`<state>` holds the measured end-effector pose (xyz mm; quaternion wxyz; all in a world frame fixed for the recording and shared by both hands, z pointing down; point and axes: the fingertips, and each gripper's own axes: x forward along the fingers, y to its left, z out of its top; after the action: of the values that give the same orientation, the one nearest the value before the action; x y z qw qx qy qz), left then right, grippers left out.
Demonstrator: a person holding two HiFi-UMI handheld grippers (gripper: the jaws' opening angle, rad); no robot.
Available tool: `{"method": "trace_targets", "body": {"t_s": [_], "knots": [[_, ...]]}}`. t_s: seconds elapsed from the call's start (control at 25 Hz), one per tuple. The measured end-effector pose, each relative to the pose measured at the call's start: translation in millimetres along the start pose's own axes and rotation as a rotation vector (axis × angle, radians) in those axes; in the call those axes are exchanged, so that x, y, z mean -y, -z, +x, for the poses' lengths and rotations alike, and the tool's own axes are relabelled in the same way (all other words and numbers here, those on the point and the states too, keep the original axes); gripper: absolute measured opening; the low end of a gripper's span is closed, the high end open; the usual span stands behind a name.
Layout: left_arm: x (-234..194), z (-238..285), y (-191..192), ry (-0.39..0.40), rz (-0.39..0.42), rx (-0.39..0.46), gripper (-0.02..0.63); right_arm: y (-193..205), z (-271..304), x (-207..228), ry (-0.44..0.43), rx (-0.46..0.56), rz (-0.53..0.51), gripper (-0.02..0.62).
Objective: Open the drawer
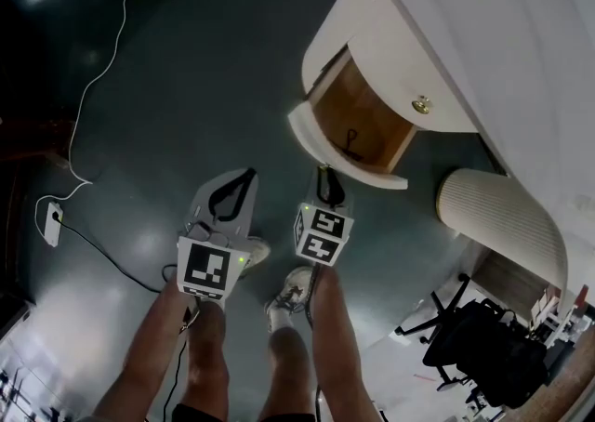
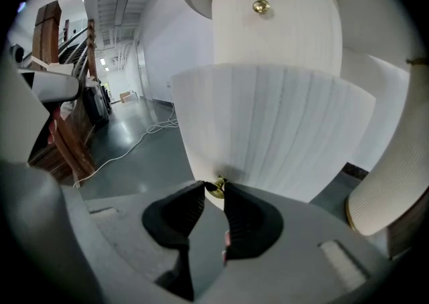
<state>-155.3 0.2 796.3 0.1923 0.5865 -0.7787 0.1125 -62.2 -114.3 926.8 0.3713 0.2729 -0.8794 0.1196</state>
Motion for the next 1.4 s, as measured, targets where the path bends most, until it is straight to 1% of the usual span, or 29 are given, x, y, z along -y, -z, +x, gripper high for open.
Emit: {"method": "trace_targets", "body": {"t_s": [0.36, 0.76, 1.12, 1.4], "knots": [[5.1, -16.6, 8.1, 0.009, -0.008, -0.025, 0.011, 23.3, -21.3, -20.6, -0.018, -0.026, 0.001, 0.097], [7.3, -31.7, 19.7, 0.007, -0.004, -0.032, 0.011, 49.5, -41.2, -41.8, -0.034, -0.060, 0.014, 0.097], [6.4, -35.8, 18.0, 0.009, -0.005, -0.032, 0.011, 66.3, -55.0, -56.4, -0.047, -0.074, -0.002, 0.095], [5.9, -38.7, 16.3, 0.010, -0.002, -0.035, 0.011, 66.4, -55.2, -55.6, -0.046, -0.085, 0.009, 0.095]]}}
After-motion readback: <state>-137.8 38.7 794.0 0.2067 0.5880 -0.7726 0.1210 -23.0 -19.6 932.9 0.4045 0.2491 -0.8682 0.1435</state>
